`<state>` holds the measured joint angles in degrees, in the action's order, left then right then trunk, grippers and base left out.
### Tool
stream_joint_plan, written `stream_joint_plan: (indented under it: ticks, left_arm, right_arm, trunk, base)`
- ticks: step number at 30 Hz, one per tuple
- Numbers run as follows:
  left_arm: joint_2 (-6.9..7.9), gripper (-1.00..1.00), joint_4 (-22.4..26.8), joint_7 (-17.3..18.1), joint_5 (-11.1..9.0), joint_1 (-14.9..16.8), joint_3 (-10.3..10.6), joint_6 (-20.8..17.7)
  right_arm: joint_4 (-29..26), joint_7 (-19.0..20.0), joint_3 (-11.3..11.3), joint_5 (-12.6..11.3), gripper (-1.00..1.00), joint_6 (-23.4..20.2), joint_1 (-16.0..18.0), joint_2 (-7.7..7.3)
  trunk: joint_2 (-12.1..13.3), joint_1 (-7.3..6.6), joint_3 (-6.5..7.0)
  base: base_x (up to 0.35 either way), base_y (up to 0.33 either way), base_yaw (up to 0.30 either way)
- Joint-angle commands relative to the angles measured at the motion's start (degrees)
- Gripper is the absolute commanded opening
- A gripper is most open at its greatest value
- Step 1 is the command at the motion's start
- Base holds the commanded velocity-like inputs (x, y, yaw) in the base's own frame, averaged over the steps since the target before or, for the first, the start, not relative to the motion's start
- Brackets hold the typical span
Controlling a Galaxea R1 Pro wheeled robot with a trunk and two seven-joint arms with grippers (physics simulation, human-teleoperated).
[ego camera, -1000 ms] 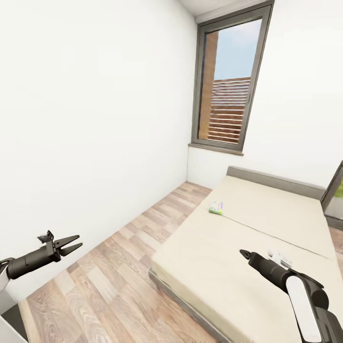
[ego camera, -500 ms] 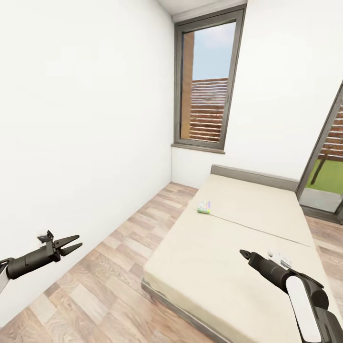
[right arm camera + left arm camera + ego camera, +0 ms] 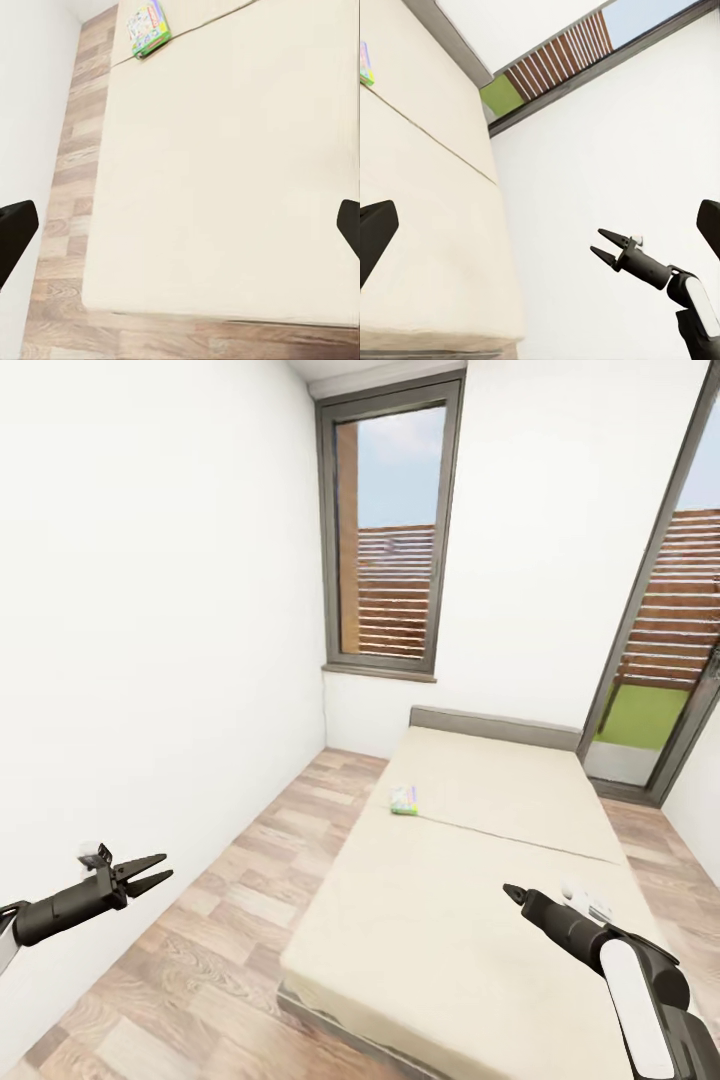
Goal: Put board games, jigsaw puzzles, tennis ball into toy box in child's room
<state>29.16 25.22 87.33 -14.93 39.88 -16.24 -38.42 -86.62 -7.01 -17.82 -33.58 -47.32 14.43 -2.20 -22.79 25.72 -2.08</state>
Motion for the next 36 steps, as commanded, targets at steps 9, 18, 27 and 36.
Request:
stream_joint_plan:
  ticks: [9,18,27,36]
  left_arm:
    - [0.01,1.0,0.0,0.3,0.0,0.0,0.0,-0.6]
    - [-0.05,1.0,0.0,0.3,0.0,0.0,0.0,-0.6]
    - [-0.03,1.0,0.0,0.3,0.0,0.0,0.0,-0.6]
    - [0.02,1.0,0.0,0.3,0.0,0.0,0.0,-0.6]
  right_arm:
    - [0.0,-0.6,0.0,-0.6,1.0,-0.2,0.1,0.0]
    - [0.0,-0.6,0.0,-0.6,1.0,-0.2,0.1,0.0]
    - [0.1,-0.6,0.0,-0.6,1.0,-0.2,0.1,0.0]
    - [0.1,-0.6,0.0,-0.7,1.0,-0.1,0.1,0.0]
  trunk:
    - [-0.1,0.07,-0.13]
    - [-0.1,0.07,-0.13]
    - [-0.1,0.07,-0.13]
    - [-0.1,0.07,-0.13]
  base:
    - [0.14,0.071,-0.28]
    - [0.007,0.003,-0.28]
    - [0.0,0.0,-0.28]
    - [0.0,0.086,-0.28]
